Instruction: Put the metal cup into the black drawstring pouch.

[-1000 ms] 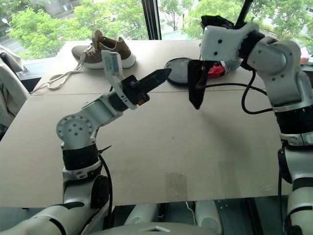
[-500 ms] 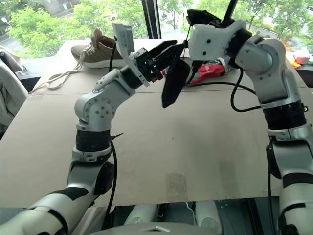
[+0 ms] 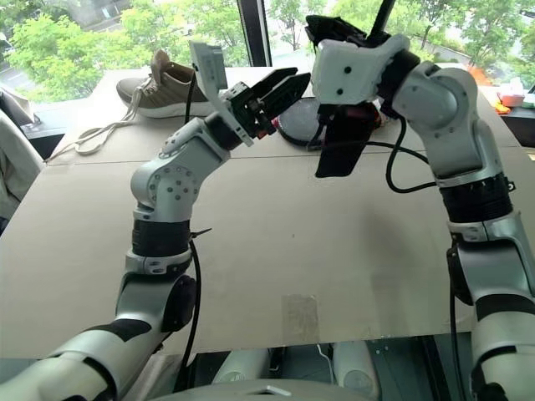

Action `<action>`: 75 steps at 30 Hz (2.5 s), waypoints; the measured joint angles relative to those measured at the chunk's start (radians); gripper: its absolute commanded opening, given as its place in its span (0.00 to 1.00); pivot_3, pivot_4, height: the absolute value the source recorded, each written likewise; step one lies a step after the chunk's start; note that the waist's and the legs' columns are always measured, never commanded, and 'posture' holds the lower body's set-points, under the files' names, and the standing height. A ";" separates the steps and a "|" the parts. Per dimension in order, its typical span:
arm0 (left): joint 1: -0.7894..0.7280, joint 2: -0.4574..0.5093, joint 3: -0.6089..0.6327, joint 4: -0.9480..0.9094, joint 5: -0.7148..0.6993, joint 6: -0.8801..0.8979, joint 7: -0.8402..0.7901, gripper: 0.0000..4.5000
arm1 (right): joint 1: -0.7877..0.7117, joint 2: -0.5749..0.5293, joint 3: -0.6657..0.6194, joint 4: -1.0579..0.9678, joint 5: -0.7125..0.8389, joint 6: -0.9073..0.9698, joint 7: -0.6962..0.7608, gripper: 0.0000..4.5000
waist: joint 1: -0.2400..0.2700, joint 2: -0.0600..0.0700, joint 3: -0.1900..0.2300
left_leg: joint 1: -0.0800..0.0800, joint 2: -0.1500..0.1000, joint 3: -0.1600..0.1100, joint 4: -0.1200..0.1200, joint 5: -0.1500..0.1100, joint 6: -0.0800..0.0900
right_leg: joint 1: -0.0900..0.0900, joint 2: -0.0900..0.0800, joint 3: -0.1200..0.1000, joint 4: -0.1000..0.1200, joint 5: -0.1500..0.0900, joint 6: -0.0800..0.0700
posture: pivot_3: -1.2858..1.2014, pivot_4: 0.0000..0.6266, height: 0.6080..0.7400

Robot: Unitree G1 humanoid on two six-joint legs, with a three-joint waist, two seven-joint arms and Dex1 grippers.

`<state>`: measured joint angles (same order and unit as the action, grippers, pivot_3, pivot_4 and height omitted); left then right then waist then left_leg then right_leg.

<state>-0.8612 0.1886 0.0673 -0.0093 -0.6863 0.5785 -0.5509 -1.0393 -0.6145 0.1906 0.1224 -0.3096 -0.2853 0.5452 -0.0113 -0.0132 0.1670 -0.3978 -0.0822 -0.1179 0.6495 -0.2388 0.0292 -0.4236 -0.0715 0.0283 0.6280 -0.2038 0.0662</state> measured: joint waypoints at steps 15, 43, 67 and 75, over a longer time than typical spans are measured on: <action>-0.040 -0.049 -0.016 0.036 0.034 -0.025 -0.025 0.23 | 0.013 0.005 -0.002 -0.053 0.013 0.044 0.018 0.00 | -0.001 0.000 0.000 | 0.000 0.000 0.000 0.000 0.000 0.000 | 0.000 0.000 0.000 0.001 0.000 0.000 | 0.52 0.24 0.97; 0.141 0.088 -0.200 0.068 0.343 -0.262 -0.117 0.04 | -0.100 0.154 -0.114 0.054 0.100 0.084 -0.203 0.00 | -0.001 0.000 0.000 | -0.001 0.000 0.005 0.001 0.000 0.000 | -0.007 0.000 0.006 0.008 0.000 0.000 | 0.52 0.24 0.97; 0.285 0.112 -0.098 0.011 0.239 -0.138 -0.177 0.76 | -0.138 0.186 -0.167 -0.056 0.308 0.108 -0.154 0.00 | -0.007 0.000 -0.001 | 0.000 0.000 0.009 0.001 0.000 0.000 | -0.009 0.001 0.011 0.013 0.000 0.000 | 0.52 0.24 0.97; 0.386 0.165 -0.063 -0.090 0.174 -0.049 -0.183 0.76 | -0.022 0.213 -0.146 -0.139 0.451 0.291 -0.012 0.00 | -0.005 0.000 -0.001 | 0.000 0.000 0.009 0.001 0.000 0.000 | -0.009 0.000 0.011 0.013 0.000 0.000 | 0.52 0.24 0.97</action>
<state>-0.4754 0.3534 0.0046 -0.0996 -0.5127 0.5300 -0.7336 -1.0610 -0.4016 0.0444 -0.0169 0.1415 0.0055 0.5329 -0.0162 -0.0131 0.1664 -0.3975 -0.0818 -0.1091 0.6507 -0.2388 0.0297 -0.4325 -0.0711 0.0395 0.6410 -0.2038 0.0659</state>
